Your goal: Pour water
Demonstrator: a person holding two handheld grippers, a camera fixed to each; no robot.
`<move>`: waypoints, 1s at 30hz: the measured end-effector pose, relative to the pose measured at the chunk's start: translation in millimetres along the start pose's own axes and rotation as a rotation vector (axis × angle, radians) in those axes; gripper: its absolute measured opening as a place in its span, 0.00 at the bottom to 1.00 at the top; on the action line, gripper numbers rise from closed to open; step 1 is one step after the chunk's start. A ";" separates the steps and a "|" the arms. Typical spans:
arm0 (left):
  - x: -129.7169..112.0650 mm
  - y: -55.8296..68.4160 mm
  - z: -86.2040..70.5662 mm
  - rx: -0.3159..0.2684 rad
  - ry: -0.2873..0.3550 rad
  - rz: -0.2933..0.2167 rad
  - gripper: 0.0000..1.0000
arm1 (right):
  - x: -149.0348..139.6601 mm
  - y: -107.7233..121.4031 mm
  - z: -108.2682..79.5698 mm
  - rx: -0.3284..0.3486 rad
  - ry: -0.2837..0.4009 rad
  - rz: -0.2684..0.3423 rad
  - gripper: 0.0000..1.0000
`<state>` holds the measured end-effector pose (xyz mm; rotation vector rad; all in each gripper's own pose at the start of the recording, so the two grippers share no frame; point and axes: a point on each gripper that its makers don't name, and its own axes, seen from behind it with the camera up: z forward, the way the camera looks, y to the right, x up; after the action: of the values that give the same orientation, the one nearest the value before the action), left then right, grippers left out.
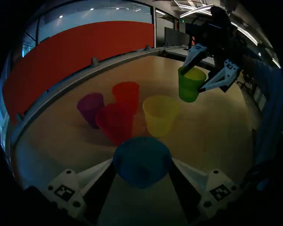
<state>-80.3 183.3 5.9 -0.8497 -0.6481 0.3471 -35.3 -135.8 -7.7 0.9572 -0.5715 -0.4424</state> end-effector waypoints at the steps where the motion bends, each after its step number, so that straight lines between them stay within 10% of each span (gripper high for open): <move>1: -0.5 -0.3 0.7 0.000 0.001 -0.002 0.88 | -0.5 -0.4 0.7 0.001 -0.001 -0.001 0.91; 30: -21.8 -1.2 -1.9 -0.005 -0.028 -0.059 0.90 | -15.9 -10.0 21.2 0.009 -0.012 0.024 0.91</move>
<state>-95.5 169.9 -2.5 -0.8297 -0.6990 0.3047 -61.9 -144.9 -10.8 0.9558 -0.5958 -0.4243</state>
